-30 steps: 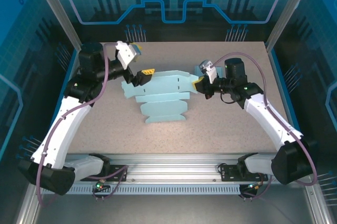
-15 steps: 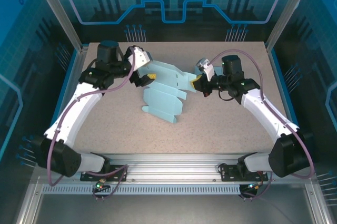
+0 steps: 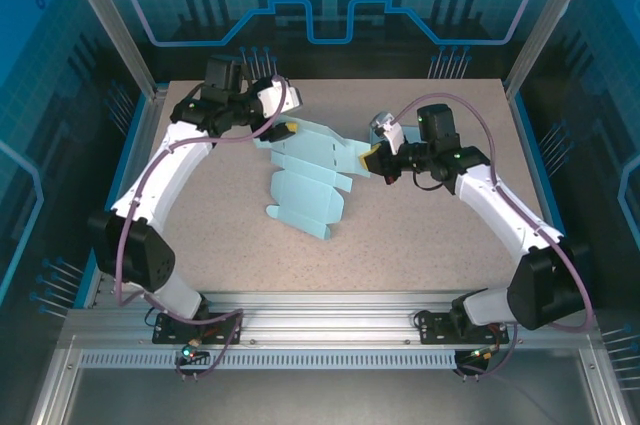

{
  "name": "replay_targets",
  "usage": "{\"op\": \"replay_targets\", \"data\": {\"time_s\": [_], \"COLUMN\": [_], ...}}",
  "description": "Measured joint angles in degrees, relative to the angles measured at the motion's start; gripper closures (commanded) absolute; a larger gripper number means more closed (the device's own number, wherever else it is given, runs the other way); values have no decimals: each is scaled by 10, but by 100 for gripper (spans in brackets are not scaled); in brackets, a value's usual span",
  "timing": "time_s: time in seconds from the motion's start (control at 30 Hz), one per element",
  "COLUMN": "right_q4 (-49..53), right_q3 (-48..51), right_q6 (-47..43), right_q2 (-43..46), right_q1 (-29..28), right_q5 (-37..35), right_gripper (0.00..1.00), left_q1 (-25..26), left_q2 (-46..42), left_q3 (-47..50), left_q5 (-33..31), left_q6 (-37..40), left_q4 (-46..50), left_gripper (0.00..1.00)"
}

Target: Fold the paper box

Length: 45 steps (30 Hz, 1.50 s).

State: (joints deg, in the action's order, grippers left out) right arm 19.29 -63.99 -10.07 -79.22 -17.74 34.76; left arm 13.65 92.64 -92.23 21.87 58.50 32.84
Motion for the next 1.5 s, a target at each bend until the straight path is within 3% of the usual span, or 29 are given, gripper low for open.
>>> {"op": "replay_targets", "data": {"time_s": [0.2,0.33,0.63,0.73,0.87,0.97,1.13,1.4,1.5], "right_q4": [1,1,-4,-4,0,0,-5,-4,-3], "right_q3": [-11,-21,-29,-29,-29,-28,-20,-6,-6], "right_q6": [-1,-1,-1,1,13,27,68,160,207], "right_q2": [-17,-31,-48,-51,-65,-71,-75,-98,-95], "right_q1": [0,0,0,0,0,0,5,40,43], "right_q5": [1,2,-9,-39,-83,-109,-164,-211,-217], "right_gripper": [100,100,100,100,87,84,65,61,55], "left_q1": [0,0,19,35,64,89,123,164,177], "left_q2": [17,26,32,29,10,-7,-25,-23,-6], "left_q3": [-6,-6,2,30,98,158,256,339,356], "left_q5": [0,-3,-43,-65,-124,-174,-248,-356,-396], "left_q6": [23,37,51,47,42,37,31,66,97], "left_q4": [39,50,45,13,-57,-123,-244,-416,-494], "left_gripper": [44,66,87,87,87,89,89,90,90]}}
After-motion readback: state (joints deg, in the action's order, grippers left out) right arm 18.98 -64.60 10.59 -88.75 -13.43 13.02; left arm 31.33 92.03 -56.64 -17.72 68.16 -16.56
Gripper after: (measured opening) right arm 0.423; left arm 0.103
